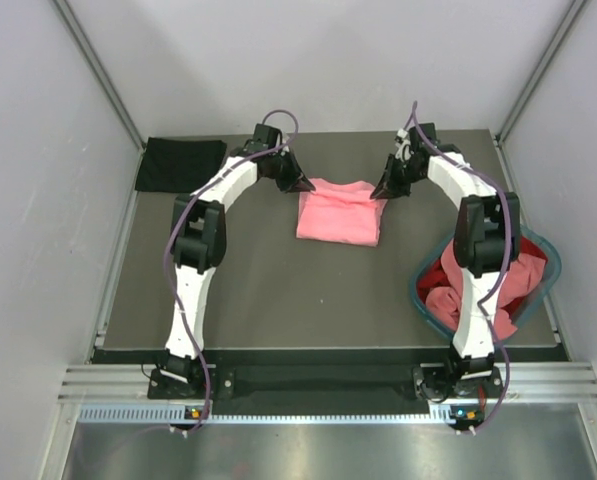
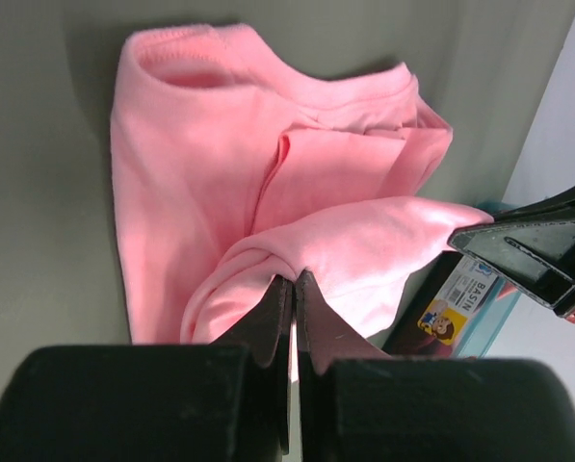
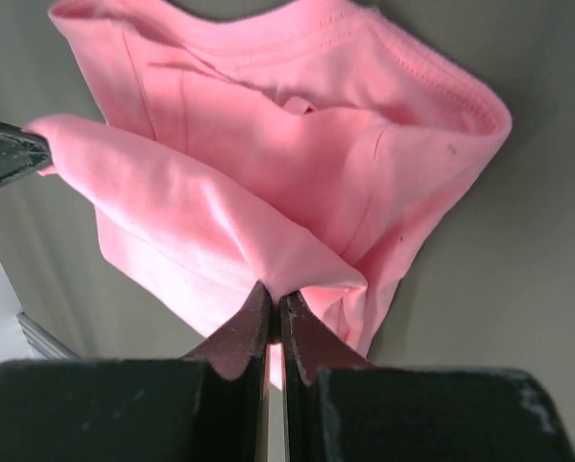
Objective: Fold and stack the t-shirts
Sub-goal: Fold the tshirt
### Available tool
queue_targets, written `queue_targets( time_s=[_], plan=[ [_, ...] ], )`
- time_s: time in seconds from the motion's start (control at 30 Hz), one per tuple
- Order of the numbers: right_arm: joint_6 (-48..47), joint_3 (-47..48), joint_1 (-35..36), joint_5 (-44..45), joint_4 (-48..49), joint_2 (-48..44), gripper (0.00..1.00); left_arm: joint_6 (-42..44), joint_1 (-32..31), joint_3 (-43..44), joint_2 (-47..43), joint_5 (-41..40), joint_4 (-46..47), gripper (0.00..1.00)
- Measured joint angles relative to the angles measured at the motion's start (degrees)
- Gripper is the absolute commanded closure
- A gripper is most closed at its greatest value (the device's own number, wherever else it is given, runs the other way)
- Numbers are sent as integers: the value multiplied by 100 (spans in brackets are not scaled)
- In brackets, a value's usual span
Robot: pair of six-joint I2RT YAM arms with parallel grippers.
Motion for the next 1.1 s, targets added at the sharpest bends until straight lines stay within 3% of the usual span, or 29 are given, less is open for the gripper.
queue_targets(
  time_s=[0.63, 0.77, 0.87, 0.97, 1.03, 1.1],
  plan=[
    [260, 680, -170, -286, 149, 787, 92, -535, 184, 181, 468, 175, 741, 100],
    [317, 859, -197, -304, 146, 901, 86, -546, 186, 339, 651, 190, 763, 100],
    [365, 1010, -216, -306, 155, 970, 82, -546, 186, 439, 748, 173, 774, 92],
    [503, 1156, -258, -321, 251, 1069, 75, -546, 201, 586, 844, 120, 780, 77],
    [629, 1296, -302, -334, 284, 1167, 72, -516, 229, 669, 868, 15, 778, 58],
    [717, 1438, -354, -328, 310, 1248, 62, -466, 271, 761, 868, -118, 772, 55]
  ],
)
